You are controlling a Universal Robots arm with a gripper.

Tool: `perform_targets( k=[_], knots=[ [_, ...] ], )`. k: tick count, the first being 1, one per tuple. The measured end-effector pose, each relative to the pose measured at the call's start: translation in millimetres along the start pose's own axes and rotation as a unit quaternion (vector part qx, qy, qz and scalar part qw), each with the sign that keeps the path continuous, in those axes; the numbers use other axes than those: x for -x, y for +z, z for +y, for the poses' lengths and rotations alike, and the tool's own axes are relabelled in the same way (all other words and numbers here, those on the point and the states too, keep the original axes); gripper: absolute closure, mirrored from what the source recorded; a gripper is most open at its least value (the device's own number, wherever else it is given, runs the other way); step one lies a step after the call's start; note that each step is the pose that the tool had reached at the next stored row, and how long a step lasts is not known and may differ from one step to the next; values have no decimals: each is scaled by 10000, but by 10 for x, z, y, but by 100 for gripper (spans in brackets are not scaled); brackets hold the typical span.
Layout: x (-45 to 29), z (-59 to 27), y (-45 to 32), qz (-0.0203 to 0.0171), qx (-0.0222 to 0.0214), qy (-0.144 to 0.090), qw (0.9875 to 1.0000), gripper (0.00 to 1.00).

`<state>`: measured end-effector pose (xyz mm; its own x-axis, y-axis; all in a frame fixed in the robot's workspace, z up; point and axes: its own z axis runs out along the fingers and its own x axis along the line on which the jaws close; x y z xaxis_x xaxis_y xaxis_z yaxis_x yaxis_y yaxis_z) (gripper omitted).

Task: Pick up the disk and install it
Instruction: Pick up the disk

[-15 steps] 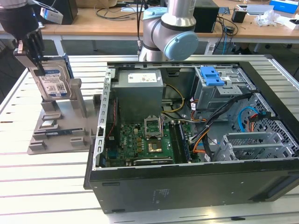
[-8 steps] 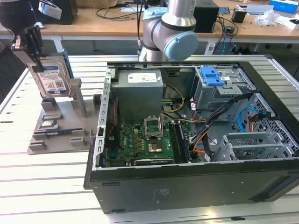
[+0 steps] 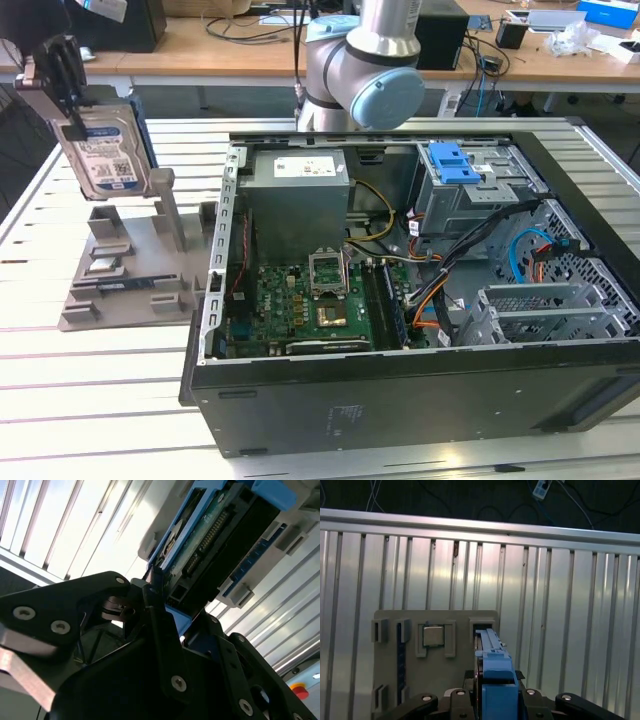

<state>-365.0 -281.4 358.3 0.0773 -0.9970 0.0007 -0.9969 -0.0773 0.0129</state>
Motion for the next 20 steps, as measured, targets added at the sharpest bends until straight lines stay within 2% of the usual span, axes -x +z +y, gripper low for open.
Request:
perform_targets(
  k=[2, 5, 20],
  knots=[
    [2, 1, -50, 0, 0, 0, 10000, 63],
    [6, 2, -164, 0, 0, 0, 10000, 63],
    [13, 5, -435, 0, 0, 0, 10000, 63]
  ],
)
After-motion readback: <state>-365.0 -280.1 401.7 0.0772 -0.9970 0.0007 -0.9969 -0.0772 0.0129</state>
